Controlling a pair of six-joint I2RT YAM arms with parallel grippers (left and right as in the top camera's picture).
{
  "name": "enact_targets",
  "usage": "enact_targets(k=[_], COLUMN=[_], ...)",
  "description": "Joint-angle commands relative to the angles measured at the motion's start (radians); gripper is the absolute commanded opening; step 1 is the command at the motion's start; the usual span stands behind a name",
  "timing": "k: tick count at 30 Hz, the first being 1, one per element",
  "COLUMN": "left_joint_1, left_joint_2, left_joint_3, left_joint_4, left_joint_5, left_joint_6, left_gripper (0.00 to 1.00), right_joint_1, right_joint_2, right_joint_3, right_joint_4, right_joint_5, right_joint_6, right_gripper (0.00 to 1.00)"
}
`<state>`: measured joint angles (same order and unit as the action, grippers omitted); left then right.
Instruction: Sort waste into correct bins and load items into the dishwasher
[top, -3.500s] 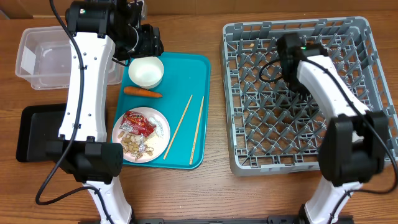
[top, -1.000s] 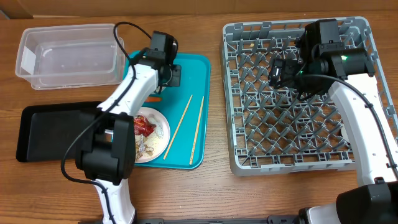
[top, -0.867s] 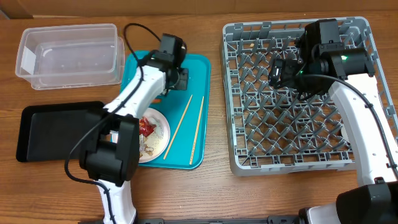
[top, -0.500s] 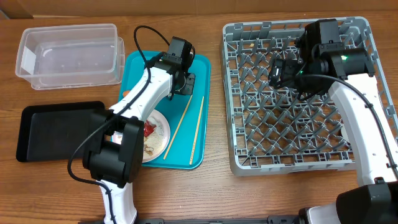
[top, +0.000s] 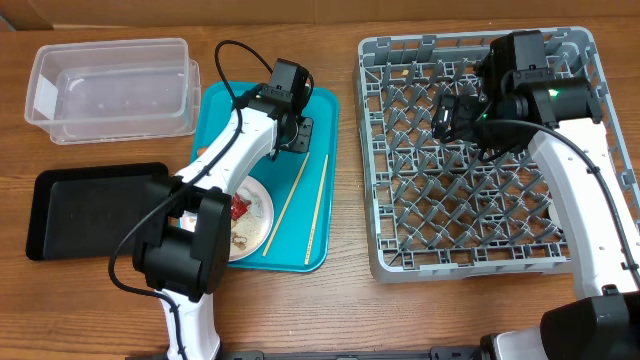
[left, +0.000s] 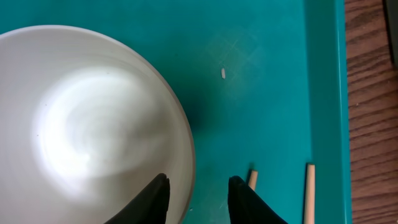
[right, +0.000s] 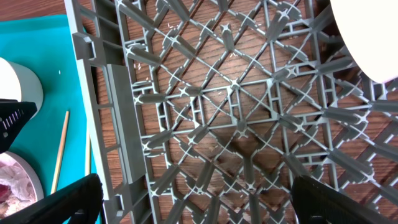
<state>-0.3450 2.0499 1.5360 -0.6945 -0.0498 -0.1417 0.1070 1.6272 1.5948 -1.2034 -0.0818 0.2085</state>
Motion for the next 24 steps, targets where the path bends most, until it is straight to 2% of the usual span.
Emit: enact_targets(k=[1,3,5,12,17,24], left_joint_1=[0.004,0.004,0.004,0.004,0.004,-0.004], left_joint_2=[0.007,0.007,0.007,0.007,0.006,-0.004], left_joint_3=[0.021,0.017,0.01,0.008,0.024,0.075], left_joint_4=[0.001,0.004,0.015,0.034,0.028,-0.058], left_joint_5=[-0.013,-0.011,-0.009,-0.008,0.047,0.257], left_joint_6=[0.007,0.007,0.007,0.007,0.007,0.007], left_gripper=[0.34,0.33,0.22,0.04,0.04,0.04], right_joint_1=[0.0,0.0,0.0,0.0,0.0,0.0], right_joint_2=[-0.005,-0.005,-0.005,-0.005,-0.005,-0.005], right_joint_3=[0.016,0.016,0.016,0.016,0.016,0.016], right_joint_4=[-0.002,-0.004,-0.007,-0.013,-0.014,-0.013], right_joint_5=[-0.01,-0.01,-0.01,-0.01,-0.01,-0.01], right_joint_6=[-0.006,-0.006,-0.007,-0.007,-0.007,-0.007], right_gripper=[1.0,0.99,0.99,0.99,0.99,0.99])
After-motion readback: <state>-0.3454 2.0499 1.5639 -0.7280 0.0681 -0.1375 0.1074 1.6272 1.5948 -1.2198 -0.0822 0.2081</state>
